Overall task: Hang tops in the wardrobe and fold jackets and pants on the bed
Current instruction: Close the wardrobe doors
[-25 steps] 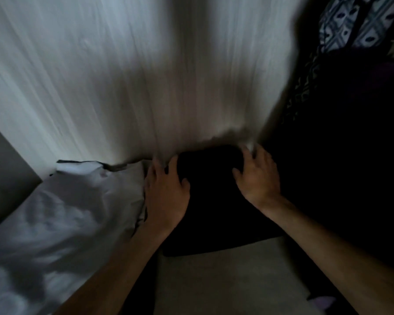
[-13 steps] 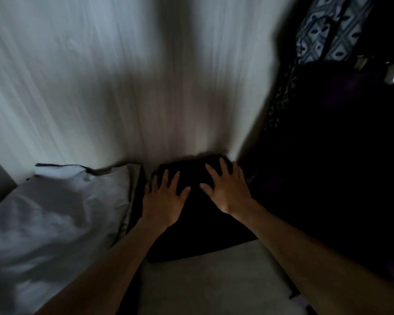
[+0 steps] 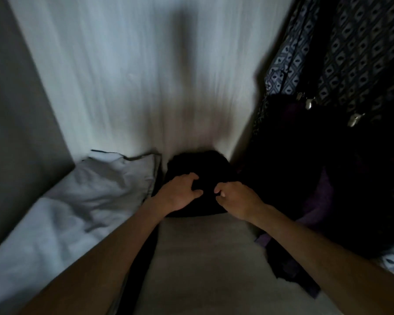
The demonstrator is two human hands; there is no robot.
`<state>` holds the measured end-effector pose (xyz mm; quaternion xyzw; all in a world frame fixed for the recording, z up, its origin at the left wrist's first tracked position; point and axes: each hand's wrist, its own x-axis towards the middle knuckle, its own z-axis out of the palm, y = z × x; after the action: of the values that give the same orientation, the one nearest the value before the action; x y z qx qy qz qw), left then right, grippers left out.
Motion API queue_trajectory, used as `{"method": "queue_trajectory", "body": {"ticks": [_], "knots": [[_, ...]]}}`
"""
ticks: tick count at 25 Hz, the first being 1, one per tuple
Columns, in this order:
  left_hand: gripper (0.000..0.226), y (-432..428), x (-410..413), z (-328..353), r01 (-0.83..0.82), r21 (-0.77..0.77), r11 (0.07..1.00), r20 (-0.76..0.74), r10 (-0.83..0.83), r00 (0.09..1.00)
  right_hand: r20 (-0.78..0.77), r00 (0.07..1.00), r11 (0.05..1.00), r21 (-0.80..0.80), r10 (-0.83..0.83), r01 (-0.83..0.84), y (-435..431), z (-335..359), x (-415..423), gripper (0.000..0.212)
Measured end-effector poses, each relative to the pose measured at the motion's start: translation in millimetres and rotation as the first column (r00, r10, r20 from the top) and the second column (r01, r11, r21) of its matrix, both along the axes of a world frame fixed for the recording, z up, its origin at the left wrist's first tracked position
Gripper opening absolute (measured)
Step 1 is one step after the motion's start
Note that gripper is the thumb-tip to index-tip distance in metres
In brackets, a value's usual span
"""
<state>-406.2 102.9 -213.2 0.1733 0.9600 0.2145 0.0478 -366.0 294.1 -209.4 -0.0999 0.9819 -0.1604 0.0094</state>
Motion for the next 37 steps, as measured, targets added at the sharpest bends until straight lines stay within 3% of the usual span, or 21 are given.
{"method": "queue_trajectory", "body": {"ticks": [5,9,13,16,18,21,24,26,27,30,32,37], "knots": [[0.043,-31.0,162.7,44.0,-0.083,0.044,0.996,0.051,0.08,0.995,0.16,0.968,0.973,0.097,0.193,-0.21,-36.7,36.5,101.8,0.024],[0.034,-71.4,300.5,76.5,-0.232,-0.031,0.972,0.042,0.233,0.971,0.224,0.893,0.878,0.204,0.389,-0.434,-90.3,60.5,192.2,0.018],[0.04,-122.6,419.4,122.7,-0.424,-0.08,0.902,0.03,0.427,0.904,0.04,0.836,0.803,0.256,0.547,-0.538,-152.1,94.7,266.7,0.028],[0.023,-155.8,490.4,144.7,-0.547,-0.024,0.837,-0.121,0.541,0.832,-0.044,0.73,0.725,0.168,0.682,-0.668,-195.5,116.7,311.5,0.018],[0.01,-175.2,532.0,154.6,-0.658,0.113,0.744,-0.31,0.656,0.688,-0.141,0.653,0.665,0.069,0.744,-0.743,-225.3,133.8,340.4,0.013],[0.014,-204.4,594.1,180.7,-0.699,0.43,0.571,-0.579,0.769,0.273,-0.245,0.554,0.566,-0.024,0.796,-0.824,-269.3,164.6,375.7,0.012],[0.025,-233.6,654.1,206.8,-0.611,0.63,0.479,-0.667,0.737,-0.11,-0.284,0.483,0.501,-0.007,0.829,-0.865,-306.9,184.5,408.5,0.014],[0.032,-255.7,682.7,209.9,-0.567,0.685,0.458,-0.671,0.7,-0.244,-0.317,0.434,0.463,0.018,0.843,-0.886,-329.1,190.1,433.6,0.012],[0.035,-268.0,691.4,208.5,-0.562,0.697,0.446,-0.664,0.698,-0.268,-0.331,0.415,0.448,0.029,0.848,-0.893,-340.1,192.5,445.7,0.012],[0.037,-302.0,705.9,198.8,-0.562,0.722,0.403,-0.579,0.797,-0.172,-0.345,0.374,0.421,0.07,0.861,-0.904,-370.2,193.6,476.2,0.014],[0.029,-316.2,709.0,197.3,-0.56,0.699,0.445,-0.568,0.821,-0.057,-0.34,0.378,0.425,0.073,0.861,-0.902,-381.9,192.7,485.0,0.015],[0.021,-328.1,723.3,206.2,-0.53,0.641,0.555,-0.584,0.801,0.132,-0.311,0.416,0.458,0.075,0.854,-0.886,-374.0,190.2,491.0,0.013]]}}
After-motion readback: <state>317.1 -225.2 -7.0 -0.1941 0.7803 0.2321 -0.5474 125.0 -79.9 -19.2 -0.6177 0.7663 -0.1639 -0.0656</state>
